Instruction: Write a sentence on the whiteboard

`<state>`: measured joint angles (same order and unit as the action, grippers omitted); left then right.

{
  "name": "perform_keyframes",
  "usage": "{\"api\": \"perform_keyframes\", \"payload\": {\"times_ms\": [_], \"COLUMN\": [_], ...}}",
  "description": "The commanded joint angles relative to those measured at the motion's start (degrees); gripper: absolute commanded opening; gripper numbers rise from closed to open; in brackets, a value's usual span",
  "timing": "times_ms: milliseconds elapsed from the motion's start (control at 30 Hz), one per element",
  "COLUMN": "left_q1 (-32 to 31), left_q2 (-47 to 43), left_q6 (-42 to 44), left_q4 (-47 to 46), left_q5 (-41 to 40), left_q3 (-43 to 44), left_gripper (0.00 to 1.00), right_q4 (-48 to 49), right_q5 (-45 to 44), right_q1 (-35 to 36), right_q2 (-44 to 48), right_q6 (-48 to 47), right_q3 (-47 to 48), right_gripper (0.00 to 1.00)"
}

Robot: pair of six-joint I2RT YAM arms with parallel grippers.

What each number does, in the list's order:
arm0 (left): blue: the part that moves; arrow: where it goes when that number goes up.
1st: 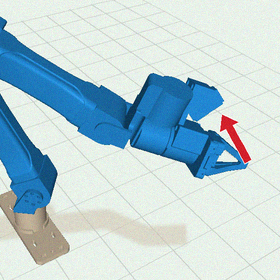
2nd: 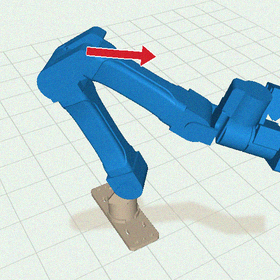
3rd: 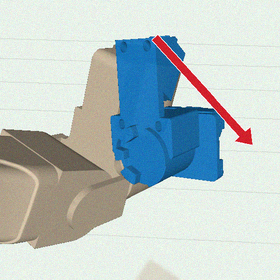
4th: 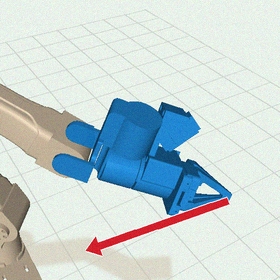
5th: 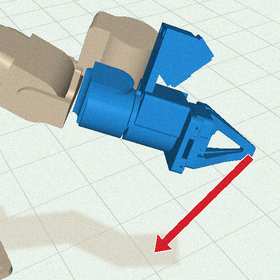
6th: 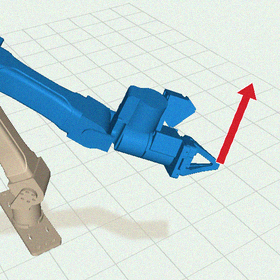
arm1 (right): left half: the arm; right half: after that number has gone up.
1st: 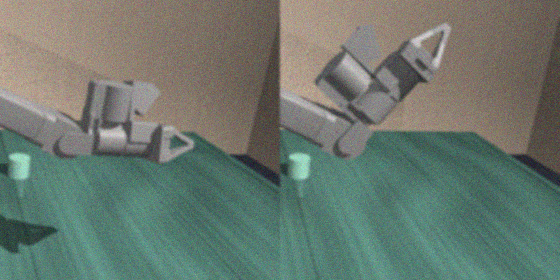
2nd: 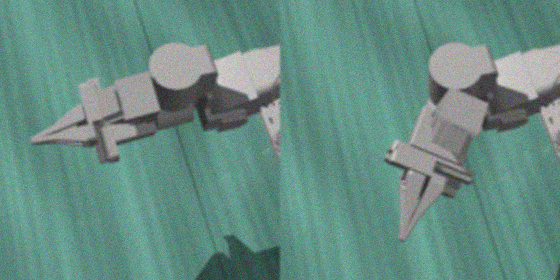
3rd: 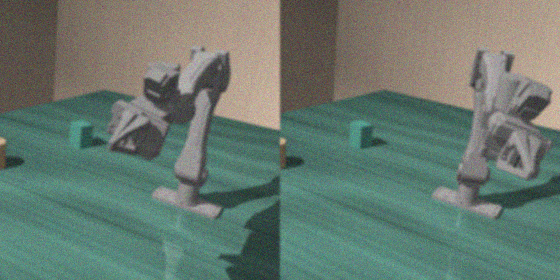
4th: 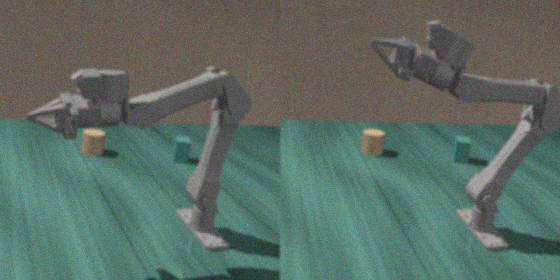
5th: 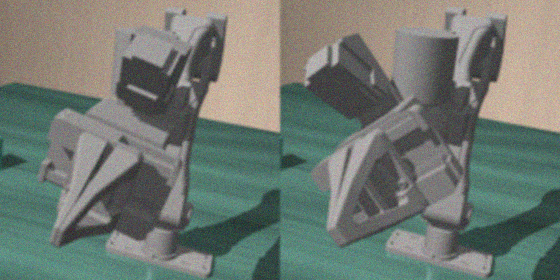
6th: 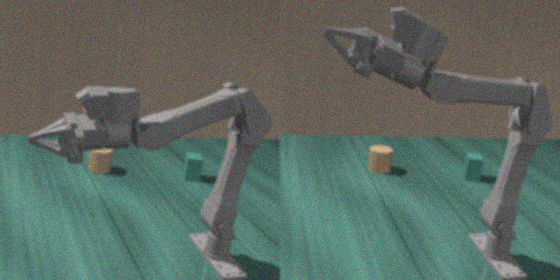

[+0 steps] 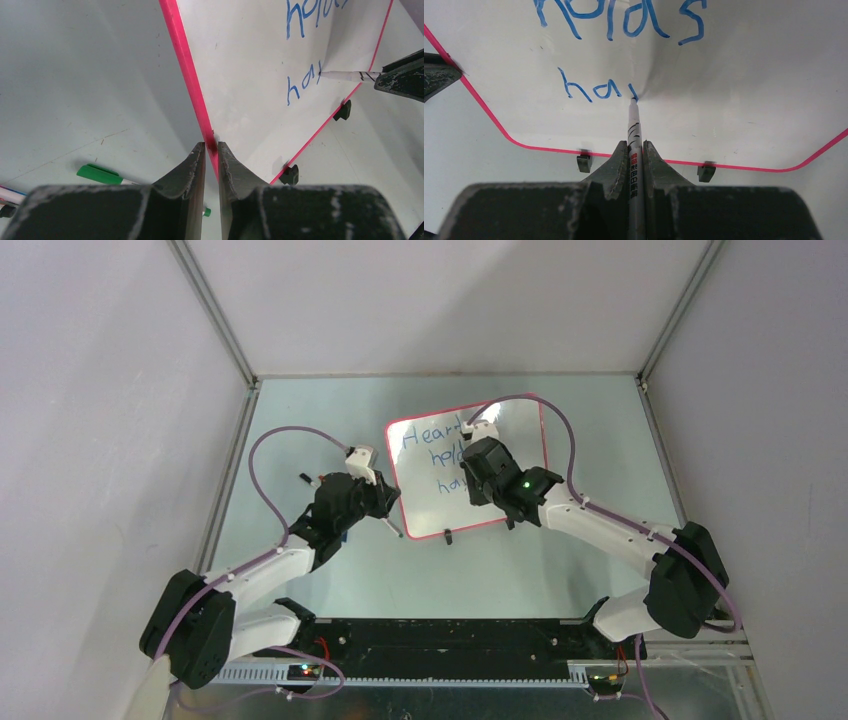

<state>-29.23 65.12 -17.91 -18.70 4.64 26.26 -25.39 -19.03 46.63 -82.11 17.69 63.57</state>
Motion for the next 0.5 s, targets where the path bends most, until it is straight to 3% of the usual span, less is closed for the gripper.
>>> {"api": "perform_keyframes", "payload": {"times_ms": [0, 467], "left_q1": [-0.21, -0.21], "left_q2": [-1.4, -1.31], "left_q6": [1.34, 1.31], "left_q4": [-1.12, -1.09], "left_q5": [-0.62, -0.6], "left_q3": [0.72, 0.8], "left_gripper": [0.2, 0.2], "right_q4": [1.51, 1.94], "right_q5": [-0.05, 0.02], "right_q1": [-0.21, -0.53], "right_q2": [0.09, -0.64], "right_q6": [-0.94, -1.31], "right_q3": [2.63, 3.57], "right_gripper": [0.0, 0.0]}}
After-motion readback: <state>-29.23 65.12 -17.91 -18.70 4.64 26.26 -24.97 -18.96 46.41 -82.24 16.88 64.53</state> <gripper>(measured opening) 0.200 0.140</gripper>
